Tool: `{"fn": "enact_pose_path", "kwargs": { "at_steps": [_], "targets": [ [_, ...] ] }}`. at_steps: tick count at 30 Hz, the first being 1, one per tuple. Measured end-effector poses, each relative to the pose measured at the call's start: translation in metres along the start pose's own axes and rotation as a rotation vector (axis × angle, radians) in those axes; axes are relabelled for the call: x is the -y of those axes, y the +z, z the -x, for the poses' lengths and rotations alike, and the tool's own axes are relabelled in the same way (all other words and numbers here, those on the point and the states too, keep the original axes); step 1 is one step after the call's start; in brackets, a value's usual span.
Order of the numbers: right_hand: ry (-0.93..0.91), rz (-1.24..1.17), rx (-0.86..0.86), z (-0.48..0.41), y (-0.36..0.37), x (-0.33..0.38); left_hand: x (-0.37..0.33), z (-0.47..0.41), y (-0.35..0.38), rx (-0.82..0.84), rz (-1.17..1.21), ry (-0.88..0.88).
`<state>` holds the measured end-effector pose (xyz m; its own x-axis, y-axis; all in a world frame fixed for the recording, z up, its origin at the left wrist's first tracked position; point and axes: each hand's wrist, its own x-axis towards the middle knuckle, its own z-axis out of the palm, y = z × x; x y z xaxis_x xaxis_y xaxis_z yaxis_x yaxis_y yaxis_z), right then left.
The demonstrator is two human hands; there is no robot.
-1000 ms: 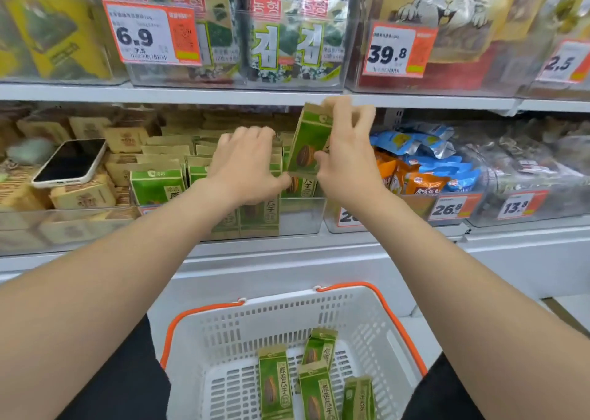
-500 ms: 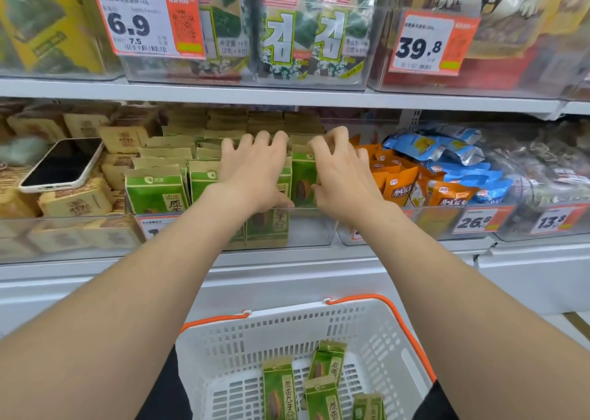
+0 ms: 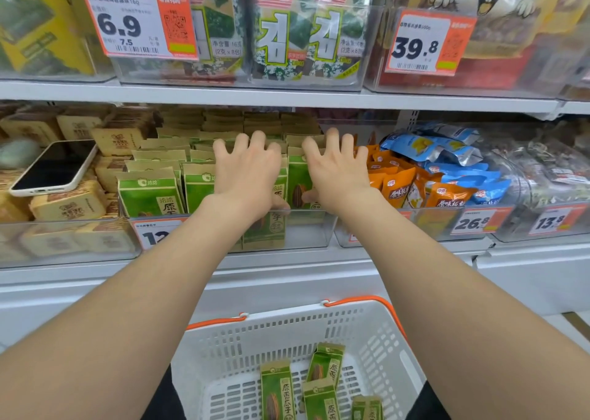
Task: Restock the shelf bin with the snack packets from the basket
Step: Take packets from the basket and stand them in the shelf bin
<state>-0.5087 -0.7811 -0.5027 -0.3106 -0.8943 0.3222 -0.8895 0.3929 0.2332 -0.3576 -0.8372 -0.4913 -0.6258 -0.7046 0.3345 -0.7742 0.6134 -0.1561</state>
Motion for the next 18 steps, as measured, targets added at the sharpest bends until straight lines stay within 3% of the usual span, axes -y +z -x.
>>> {"fn": "enact_pose_path", "kwargs": {
  "at_steps": [4,9,14,16,18],
  "targets": [
    [0.059,-0.054,-0.026,0.006,-0.005,-0.006,0.006,0.007,0.001,-0.056,-0.005,0.069],
    [0.129,-0.118,-0.135,0.024,-0.009,-0.007,0.007,0.016,0.000,-0.263,0.190,0.138],
    [0.197,-0.122,-0.295,0.049,-0.022,-0.003,-0.002,0.029,-0.006,-0.461,0.290,0.364],
    [0.141,-0.177,-0.260,0.065,-0.033,-0.004,-0.010,0.038,-0.007,-0.428,0.324,0.430],
    [0.089,-0.267,-0.093,0.086,-0.043,-0.005,-0.019,0.048,-0.002,-0.283,0.341,0.454]
  ]
}}
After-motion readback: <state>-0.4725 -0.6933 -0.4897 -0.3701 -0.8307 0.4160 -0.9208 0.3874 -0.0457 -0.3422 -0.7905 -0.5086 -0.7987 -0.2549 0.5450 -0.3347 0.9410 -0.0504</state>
